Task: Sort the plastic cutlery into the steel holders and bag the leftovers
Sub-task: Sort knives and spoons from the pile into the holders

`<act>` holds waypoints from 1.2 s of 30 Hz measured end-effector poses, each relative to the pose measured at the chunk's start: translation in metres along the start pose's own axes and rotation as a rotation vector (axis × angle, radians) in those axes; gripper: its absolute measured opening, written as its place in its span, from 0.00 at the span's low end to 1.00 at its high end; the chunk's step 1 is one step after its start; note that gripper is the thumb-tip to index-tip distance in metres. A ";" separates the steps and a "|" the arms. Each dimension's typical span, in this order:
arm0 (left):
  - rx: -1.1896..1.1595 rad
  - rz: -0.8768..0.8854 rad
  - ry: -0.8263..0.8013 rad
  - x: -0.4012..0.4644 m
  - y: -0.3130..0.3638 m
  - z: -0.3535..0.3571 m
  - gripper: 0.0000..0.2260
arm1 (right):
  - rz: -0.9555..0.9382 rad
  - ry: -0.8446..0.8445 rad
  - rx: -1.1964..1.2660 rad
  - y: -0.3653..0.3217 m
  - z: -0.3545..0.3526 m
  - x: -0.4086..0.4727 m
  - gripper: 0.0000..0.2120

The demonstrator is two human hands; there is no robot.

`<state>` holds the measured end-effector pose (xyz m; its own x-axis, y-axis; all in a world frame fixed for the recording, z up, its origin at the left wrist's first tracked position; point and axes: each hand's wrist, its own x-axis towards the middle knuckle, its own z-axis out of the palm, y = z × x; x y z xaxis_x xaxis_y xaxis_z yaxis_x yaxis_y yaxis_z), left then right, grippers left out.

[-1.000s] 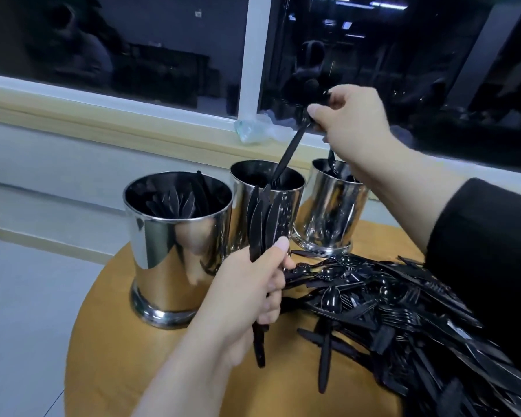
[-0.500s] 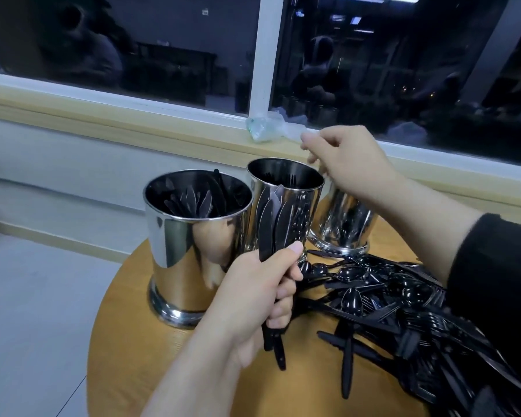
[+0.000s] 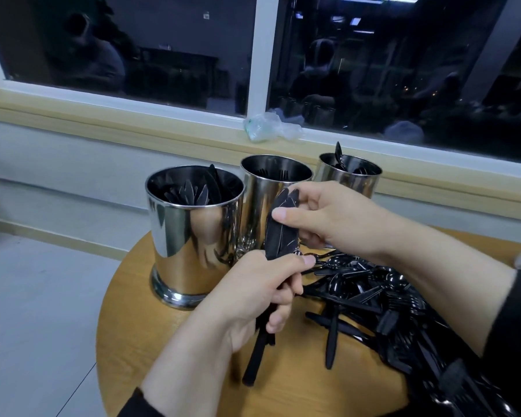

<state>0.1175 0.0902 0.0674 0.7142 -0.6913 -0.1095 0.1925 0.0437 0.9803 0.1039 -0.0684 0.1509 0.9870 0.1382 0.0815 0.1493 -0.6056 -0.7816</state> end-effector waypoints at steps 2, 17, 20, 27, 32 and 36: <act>0.001 -0.001 -0.023 -0.001 0.001 0.000 0.18 | 0.008 -0.012 0.013 0.000 -0.001 0.000 0.17; -0.039 0.220 0.077 -0.005 0.002 -0.009 0.12 | -0.031 0.172 -0.026 -0.016 -0.013 0.008 0.10; -0.044 0.217 0.091 -0.004 0.001 -0.011 0.11 | -0.033 0.190 -0.006 -0.015 -0.009 0.010 0.13; -0.051 0.238 0.120 -0.004 0.002 -0.016 0.15 | -0.110 0.282 0.021 -0.029 -0.019 0.016 0.06; -0.097 0.256 0.180 -0.007 0.004 -0.022 0.12 | -0.207 0.449 0.077 -0.057 -0.041 0.029 0.06; -0.092 0.273 0.198 -0.009 0.007 -0.028 0.13 | -0.296 0.536 0.150 -0.072 -0.039 0.047 0.07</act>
<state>0.1311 0.1170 0.0711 0.8628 -0.4921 0.1161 0.0300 0.2792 0.9598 0.1419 -0.0491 0.2351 0.8032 -0.1525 0.5759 0.4494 -0.4796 -0.7537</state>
